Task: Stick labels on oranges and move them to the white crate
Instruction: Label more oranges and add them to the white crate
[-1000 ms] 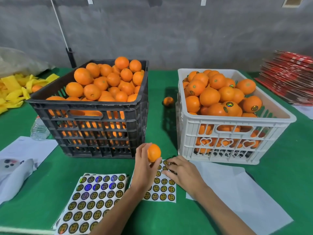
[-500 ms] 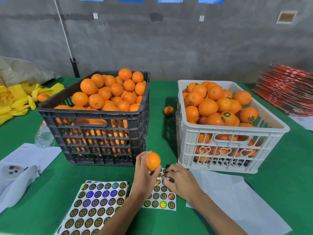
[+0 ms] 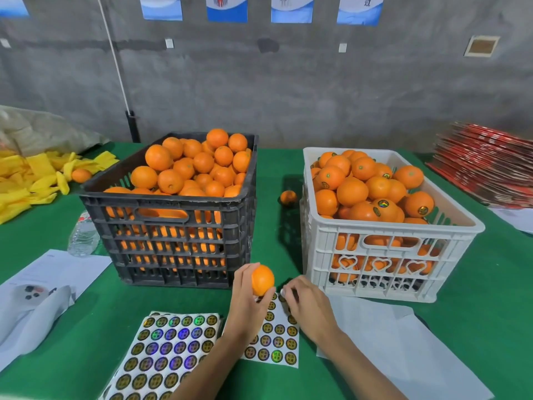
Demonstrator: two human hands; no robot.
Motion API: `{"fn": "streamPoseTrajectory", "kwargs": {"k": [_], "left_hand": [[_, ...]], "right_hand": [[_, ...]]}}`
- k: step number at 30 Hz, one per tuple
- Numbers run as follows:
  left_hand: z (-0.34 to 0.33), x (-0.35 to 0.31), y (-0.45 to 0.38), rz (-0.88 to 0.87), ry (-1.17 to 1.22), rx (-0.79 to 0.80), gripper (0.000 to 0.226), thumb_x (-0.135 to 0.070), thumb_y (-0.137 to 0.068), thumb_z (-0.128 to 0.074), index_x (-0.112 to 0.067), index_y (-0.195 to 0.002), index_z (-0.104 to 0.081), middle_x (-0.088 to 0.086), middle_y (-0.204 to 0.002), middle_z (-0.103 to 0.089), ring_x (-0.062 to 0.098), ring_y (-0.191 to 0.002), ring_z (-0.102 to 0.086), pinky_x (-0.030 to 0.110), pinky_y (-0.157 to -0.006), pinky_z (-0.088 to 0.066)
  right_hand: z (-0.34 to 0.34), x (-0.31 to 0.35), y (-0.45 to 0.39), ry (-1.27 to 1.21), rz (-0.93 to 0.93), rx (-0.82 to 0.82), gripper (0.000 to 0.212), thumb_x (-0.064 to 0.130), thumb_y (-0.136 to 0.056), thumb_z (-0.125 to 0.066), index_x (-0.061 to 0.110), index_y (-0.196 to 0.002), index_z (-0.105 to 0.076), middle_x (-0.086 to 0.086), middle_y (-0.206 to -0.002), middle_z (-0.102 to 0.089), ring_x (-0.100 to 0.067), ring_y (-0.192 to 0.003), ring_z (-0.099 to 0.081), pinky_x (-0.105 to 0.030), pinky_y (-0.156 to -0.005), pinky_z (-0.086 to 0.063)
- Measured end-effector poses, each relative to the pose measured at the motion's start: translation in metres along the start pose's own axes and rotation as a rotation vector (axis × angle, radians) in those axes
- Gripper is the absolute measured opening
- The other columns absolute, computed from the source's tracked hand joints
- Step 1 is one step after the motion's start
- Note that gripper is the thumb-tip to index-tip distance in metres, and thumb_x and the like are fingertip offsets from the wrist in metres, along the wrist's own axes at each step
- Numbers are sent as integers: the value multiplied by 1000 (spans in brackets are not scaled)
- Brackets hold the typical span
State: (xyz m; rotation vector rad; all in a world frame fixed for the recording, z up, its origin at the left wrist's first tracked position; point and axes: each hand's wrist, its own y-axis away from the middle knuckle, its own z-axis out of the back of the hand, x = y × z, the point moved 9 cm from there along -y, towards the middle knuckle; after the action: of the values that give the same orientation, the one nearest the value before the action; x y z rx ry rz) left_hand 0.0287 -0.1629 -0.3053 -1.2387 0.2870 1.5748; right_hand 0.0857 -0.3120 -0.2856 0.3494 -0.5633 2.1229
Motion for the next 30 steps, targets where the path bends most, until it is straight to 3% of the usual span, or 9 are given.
{"fn": "streamPoseTrajectory", "kwargs": {"k": [5,8,10,14,19,21,23,25,30], "left_hand": [[9,-25,-11,-3,85,-47,62,-25,-89,-77,-42,-137,-41,-23,-134,-35,-1,-124,-45,18,-95,-48],[18,-62,-28,-52,163,-77,58,-19,-90,-74,-42,-135,-45,-26,-135,-35,-1,-125,-47,26,-99,-49],[30,-92,-44,-100,202,-107,59,-10,-91,-68,-42,-135,-46,-21,-137,-36,0,-126,-47,25,-99,-50],[52,-152,-72,-262,189,-198,63,-1,-89,-54,-37,-140,-43,-17,-142,-35,-5,-131,-40,5,-100,-37],[31,-209,-104,-407,210,-72,68,-6,-95,-67,-26,-152,-35,-8,-152,-36,-7,-137,-36,8,-105,-36],[7,-223,-115,-381,302,93,73,0,-94,-63,-31,-152,-34,-9,-155,-38,-2,-141,-38,25,-111,-43],[-19,-238,-118,-378,344,255,77,8,-93,-51,-33,-155,-30,-11,-160,-35,3,-147,-33,42,-119,-38],[-36,-247,-120,-408,278,337,75,6,-95,-50,-30,-157,-27,-11,-162,-33,2,-148,-30,42,-123,-31],[-11,-229,-137,-366,77,136,61,-22,-98,-63,-30,-151,-35,-11,-154,-42,2,-140,-37,29,-117,-34]], "right_hand": [[55,34,-14,9,27,-313,15,21,-104,-53,14,-100,-65,0,-103,-60,-22,-73,-63,-40,-63,-55],[87,67,-21,195,145,-444,5,16,-93,-70,12,-96,-68,-3,-98,-64,-24,-66,-65,-33,-47,-52],[111,88,-20,233,258,-584,10,20,-96,-67,13,-102,-71,-1,-102,-68,-19,-76,-67,-29,-51,-53],[165,110,-18,139,358,-791,29,31,-104,-55,13,-119,-72,-2,-124,-69,-17,-99,-68,-27,-72,-57],[218,82,-40,-21,106,-768,55,54,-94,-64,19,-137,-58,2,-138,-62,-17,-113,-64,-32,-72,-58],[232,58,-46,-17,-10,-742,64,56,-90,-66,22,-141,-48,1,-138,-58,-24,-111,-64,-39,-70,-58],[246,33,-45,18,-84,-745,64,53,-91,-66,23,-143,-43,1,-139,-55,-28,-110,-62,-41,-69,-56],[257,10,-40,120,-123,-762,62,47,-93,-65,20,-144,-44,-1,-142,-54,-29,-111,-59,-41,-73,-54],[261,-25,-35,370,-145,-778,41,28,-95,-65,13,-134,-61,-10,-150,-51,-36,-114,-52,-45,-92,-45]]}}
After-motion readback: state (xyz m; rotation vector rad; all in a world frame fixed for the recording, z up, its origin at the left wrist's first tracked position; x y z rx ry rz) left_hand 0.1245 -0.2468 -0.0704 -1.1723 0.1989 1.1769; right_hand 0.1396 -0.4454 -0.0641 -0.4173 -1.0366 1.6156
